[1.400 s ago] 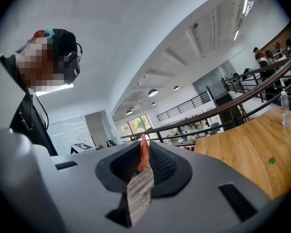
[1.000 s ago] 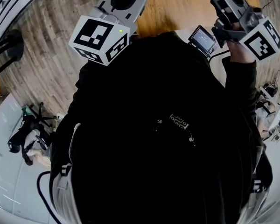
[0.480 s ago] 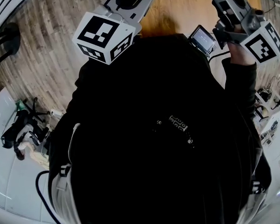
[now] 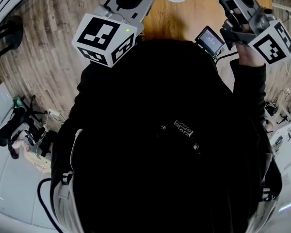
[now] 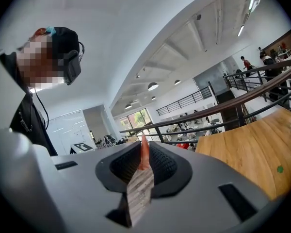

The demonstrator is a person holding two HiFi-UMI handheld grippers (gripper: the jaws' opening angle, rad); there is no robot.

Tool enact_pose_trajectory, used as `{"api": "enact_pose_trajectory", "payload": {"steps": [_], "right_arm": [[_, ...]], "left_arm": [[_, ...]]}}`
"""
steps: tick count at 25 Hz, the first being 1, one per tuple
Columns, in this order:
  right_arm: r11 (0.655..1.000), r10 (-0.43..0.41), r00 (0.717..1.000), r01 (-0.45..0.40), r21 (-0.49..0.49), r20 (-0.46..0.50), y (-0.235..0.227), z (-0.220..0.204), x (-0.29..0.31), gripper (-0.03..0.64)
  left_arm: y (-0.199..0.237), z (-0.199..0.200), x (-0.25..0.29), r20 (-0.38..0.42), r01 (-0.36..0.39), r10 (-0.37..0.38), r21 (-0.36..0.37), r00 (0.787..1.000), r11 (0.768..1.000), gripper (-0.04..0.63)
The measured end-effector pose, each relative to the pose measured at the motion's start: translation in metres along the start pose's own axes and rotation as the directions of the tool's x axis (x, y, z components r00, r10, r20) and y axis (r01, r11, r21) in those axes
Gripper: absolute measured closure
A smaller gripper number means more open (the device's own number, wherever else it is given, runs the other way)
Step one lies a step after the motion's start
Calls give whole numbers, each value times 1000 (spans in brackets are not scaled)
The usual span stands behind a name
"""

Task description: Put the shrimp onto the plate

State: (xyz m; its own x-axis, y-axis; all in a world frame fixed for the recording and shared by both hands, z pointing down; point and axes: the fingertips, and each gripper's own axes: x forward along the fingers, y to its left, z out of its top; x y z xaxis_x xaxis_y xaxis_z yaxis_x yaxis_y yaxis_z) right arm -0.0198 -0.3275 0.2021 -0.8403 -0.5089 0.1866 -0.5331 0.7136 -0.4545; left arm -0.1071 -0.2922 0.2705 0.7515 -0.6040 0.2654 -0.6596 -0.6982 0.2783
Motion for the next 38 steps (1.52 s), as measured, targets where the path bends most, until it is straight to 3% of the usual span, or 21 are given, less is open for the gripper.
{"api": "enact_pose_trajectory", "payload": {"steps": [14, 38], "right_arm": [[999, -5, 1000, 6, 53, -30, -29, -14, -25, 551], [996, 34, 995, -26, 86, -95, -67, -39, -17, 551]], "left_arm": [[-23, -4, 17, -23, 18, -19, -12, 1000, 1000, 589], [-33, -35, 22, -123, -51, 44, -56, 991, 997, 589]]}}
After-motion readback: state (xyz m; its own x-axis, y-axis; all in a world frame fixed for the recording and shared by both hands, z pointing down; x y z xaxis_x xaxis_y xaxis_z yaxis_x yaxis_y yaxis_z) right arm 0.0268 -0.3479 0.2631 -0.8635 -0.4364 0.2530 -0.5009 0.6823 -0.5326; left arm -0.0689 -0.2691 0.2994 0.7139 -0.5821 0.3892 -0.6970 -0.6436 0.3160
